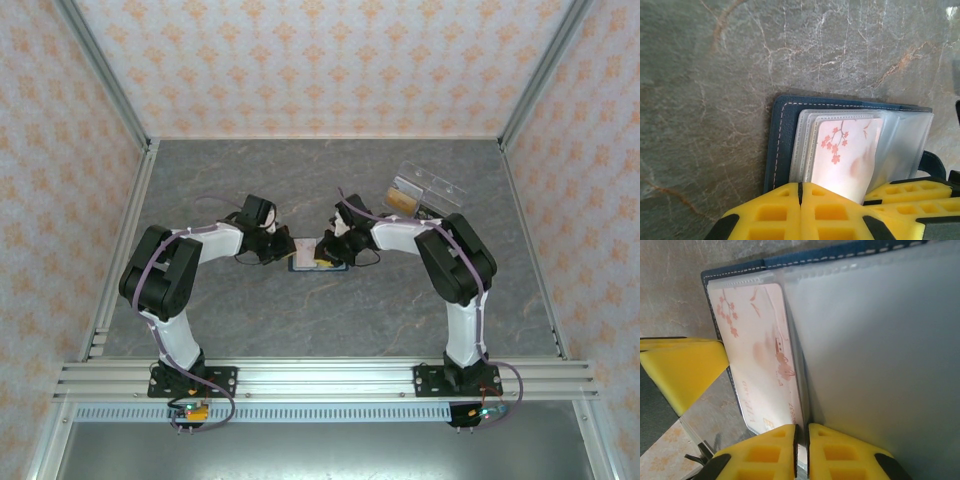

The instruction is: Take the credit cards out of the card holder

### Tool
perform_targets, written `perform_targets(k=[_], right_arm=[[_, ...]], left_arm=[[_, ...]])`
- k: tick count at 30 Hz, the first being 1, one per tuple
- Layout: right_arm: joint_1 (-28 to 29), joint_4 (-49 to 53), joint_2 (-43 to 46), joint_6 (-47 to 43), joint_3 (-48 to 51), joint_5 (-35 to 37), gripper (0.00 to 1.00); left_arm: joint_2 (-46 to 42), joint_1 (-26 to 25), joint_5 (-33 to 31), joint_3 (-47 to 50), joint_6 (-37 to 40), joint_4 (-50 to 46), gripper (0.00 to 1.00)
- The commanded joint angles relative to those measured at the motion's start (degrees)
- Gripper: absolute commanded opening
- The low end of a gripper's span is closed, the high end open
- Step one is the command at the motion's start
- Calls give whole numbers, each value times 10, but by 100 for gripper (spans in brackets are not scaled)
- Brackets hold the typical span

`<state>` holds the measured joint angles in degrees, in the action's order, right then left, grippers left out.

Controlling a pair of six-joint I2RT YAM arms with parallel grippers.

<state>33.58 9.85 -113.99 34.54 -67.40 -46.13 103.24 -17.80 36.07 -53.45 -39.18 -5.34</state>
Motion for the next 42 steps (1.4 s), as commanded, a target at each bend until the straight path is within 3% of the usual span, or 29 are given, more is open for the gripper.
perform_targets(k=[1,5,21,25,30,42], right_arm=[[3,-16,-23,-16,-19,8,9],[1,-13,-10,-25,-15,19,0],[-34,13,59,-59,40,36,0],[-34,-8,58,-54,40,7,0],[-29,-33,47,-33,34,-33,15],[-23,-25,24,-25,29,-41,24]], left_arm=[[17,-14,31,21,-7,-13,0],[14,-14,13,17,-1,-33,0],[2,2,-18,2,4,-61,8],[3,3,-10,-2,6,-60,8],[8,3,-4,4,3,-53,8],[17,2,-4,12,-5,-44,6]])
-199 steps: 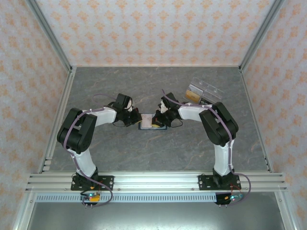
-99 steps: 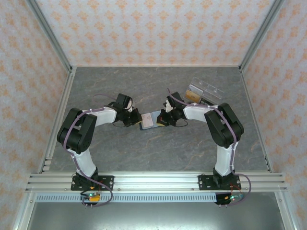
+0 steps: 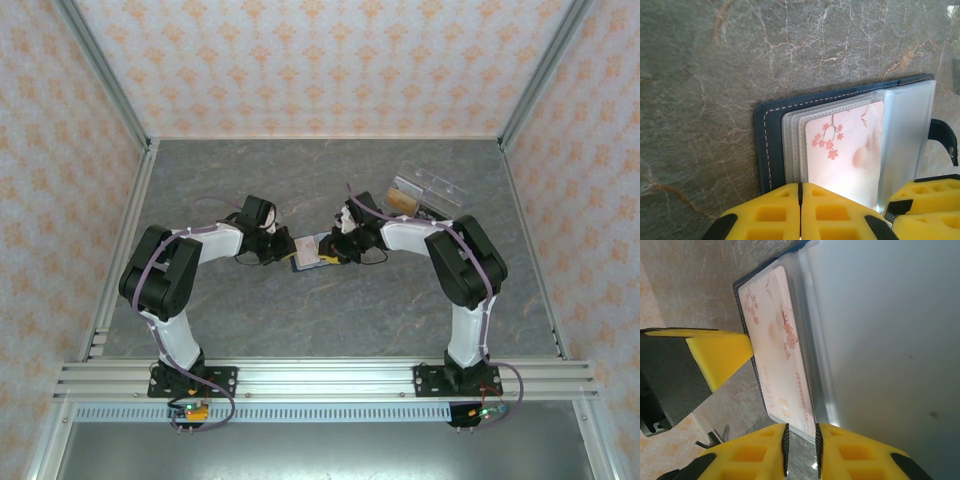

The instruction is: Take the credit cards out of the card holder

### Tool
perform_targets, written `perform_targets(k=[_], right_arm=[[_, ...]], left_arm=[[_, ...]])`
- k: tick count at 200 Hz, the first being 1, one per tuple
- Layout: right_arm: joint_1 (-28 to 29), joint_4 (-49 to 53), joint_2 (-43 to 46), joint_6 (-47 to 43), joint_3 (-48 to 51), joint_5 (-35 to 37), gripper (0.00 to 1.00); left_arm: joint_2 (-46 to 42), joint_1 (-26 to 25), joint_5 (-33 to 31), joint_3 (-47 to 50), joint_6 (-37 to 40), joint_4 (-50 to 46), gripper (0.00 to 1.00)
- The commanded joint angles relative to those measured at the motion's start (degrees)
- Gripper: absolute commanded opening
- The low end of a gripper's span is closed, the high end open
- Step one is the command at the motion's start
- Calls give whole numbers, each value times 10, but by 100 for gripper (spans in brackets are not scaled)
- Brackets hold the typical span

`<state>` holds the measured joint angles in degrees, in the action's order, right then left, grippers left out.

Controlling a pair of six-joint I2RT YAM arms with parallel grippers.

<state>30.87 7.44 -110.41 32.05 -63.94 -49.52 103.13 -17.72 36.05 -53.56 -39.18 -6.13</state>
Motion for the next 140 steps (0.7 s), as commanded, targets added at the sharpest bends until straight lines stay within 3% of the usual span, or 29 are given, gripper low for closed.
perform_targets(k=[1,53,110,140], right_arm=[[6,1,-14,-1,-7,-6,24],[8,3,-21,-7,-14,-8,24],[9,-18,-21,-4,-13,-23,16],[9,-30,-24,3,-11,-28,16]], left_arm=[[18,2,-4,13,-5,-35,6],[19,2,-4,15,-5,-34,6],[19,2,-4,15,-4,-35,6],[21,2,-2,15,-5,-34,5]])
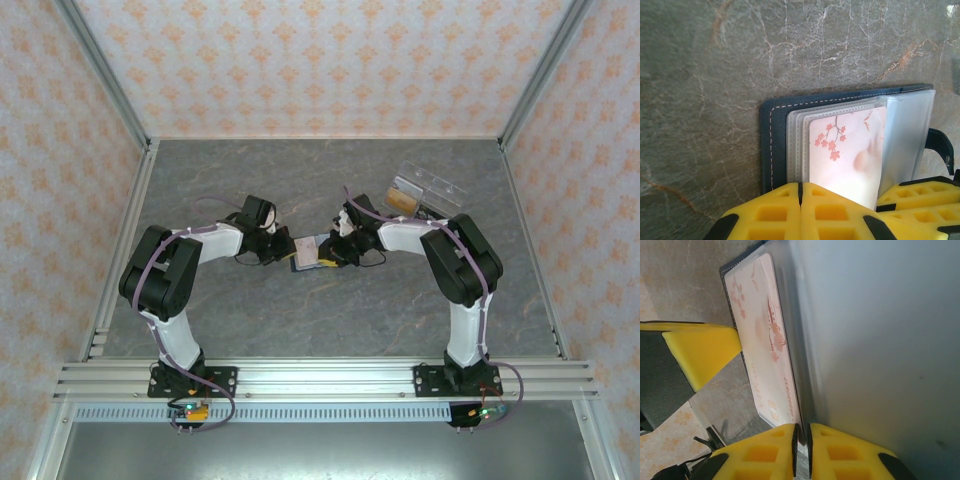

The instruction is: Take the credit cards out of the card holder

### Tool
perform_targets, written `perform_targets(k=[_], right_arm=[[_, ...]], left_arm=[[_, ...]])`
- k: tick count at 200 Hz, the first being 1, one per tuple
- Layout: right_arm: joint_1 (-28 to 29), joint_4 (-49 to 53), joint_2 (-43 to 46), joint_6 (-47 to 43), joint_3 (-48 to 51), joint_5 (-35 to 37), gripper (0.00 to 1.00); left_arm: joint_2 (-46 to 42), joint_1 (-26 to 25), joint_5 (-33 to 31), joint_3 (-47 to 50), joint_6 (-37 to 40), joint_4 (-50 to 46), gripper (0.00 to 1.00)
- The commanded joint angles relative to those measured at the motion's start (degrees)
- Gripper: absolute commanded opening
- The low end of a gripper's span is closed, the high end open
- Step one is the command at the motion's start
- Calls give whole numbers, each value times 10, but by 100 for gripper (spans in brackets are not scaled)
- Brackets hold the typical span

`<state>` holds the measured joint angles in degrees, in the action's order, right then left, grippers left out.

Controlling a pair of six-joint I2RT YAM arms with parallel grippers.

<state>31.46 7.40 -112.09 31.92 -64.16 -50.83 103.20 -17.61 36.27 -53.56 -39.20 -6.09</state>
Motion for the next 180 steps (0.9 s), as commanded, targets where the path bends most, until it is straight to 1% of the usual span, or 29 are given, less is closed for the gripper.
perform_targets(k=[1,22,68,97,123,145,180], right_arm=[[4,-31,-7,5,-9,-15,16],[4,-47,-12,16,-6,-16,17],[4,-119,-26,60,3,-17,17],[4,-108,-34,55,-6,-9,16],[8,-87,-39,39,-13,-2,10],[7,-74,-36,27,-15,4,0],[-1,-73,-9,15,7,18,0]], left_arm=[[20,1,-5,15,-4,-35,5],[19,1,-3,19,-6,-32,5],[19,0,15,30,-15,-9,3],[24,-2,42,41,-18,16,3],[26,-8,52,47,-15,25,2],[23,-9,45,45,-14,19,3],[12,-3,10,27,-4,-18,3]])
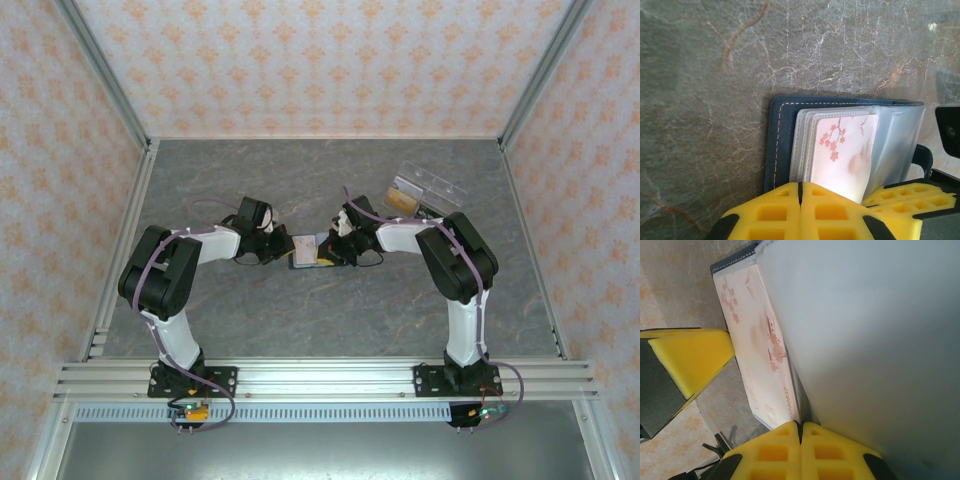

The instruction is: Take the credit cards out of the card holder

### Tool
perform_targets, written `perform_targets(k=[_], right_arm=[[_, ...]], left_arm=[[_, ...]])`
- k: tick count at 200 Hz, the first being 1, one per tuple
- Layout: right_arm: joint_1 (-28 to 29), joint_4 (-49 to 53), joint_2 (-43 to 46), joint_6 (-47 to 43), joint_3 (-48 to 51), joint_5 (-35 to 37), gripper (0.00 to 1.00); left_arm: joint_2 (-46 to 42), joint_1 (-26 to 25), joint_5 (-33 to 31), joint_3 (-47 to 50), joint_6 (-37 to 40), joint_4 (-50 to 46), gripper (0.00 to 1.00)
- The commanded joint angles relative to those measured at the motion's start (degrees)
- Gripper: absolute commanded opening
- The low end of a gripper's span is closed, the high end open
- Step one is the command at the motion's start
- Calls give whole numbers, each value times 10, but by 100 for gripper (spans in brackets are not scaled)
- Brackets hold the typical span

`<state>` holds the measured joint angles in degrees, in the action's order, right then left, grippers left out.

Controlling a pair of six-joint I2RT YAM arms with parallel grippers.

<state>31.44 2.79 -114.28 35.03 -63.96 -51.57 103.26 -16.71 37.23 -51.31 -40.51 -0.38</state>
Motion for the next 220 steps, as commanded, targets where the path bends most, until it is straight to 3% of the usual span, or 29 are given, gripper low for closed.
perform_targets(k=[1,142,168,220], right_arm=[[-2,-27,14,-17,6,26,0],[-26,15,71,-71,52,51,0],[-26,41,64,-89,24,46,26],[-25,104,35,-114,-37,93,31]], left_arm=[[11,-11,-1,4,9,-77,3],[13,2,-8,-18,30,-103,4],[15,2,-7,-21,32,-106,4],[20,2,-6,-23,31,-105,4]])
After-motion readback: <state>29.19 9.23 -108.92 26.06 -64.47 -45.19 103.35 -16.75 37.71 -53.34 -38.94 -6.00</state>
